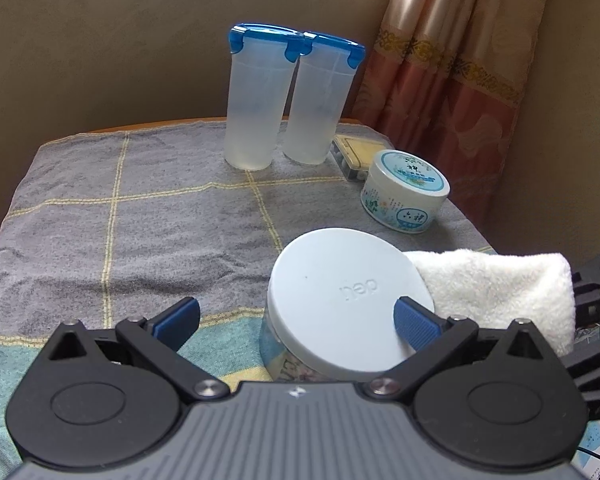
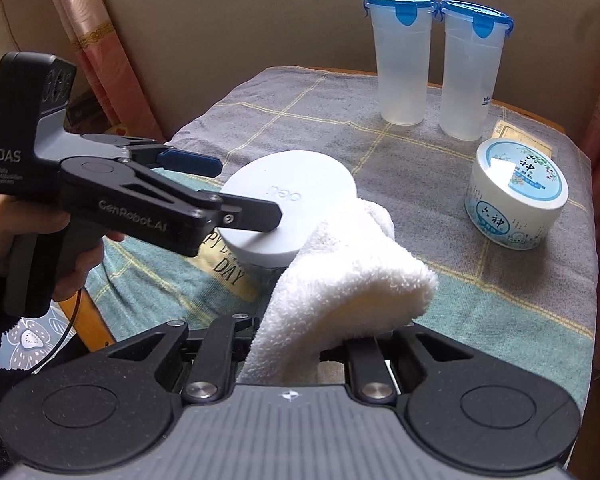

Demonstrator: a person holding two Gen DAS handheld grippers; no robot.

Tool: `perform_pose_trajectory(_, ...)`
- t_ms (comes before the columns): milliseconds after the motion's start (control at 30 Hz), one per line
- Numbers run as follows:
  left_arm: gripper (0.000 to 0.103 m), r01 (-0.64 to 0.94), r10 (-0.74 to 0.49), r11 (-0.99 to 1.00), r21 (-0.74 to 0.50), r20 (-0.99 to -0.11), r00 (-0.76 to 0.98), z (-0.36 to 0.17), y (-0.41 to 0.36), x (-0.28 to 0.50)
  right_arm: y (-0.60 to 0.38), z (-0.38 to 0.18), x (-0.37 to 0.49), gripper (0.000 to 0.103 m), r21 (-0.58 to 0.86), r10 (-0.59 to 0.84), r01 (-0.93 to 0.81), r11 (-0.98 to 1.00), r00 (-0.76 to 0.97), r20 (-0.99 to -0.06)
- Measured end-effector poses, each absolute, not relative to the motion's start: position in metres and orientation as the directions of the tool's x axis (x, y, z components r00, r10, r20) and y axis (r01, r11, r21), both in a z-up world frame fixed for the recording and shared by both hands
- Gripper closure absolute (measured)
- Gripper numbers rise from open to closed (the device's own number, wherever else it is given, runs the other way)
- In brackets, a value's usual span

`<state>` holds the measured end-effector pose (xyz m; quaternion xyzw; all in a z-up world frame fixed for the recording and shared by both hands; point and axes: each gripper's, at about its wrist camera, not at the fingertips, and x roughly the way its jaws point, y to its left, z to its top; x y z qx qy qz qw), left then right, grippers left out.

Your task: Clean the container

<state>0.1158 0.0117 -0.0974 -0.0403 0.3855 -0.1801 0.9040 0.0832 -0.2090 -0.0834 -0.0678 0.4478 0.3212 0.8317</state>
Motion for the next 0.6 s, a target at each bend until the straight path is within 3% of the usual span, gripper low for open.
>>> perform_pose_trajectory(600, 0.0, 0.279, -0.317, 0.944, -0.174, -0.704, 0.635, -0.093, 0.006, 0.116, -0.185, -0.076, 0.047, 0.084, 0.211, 0.543, -0.668, 0.714, 0.338, -0.769)
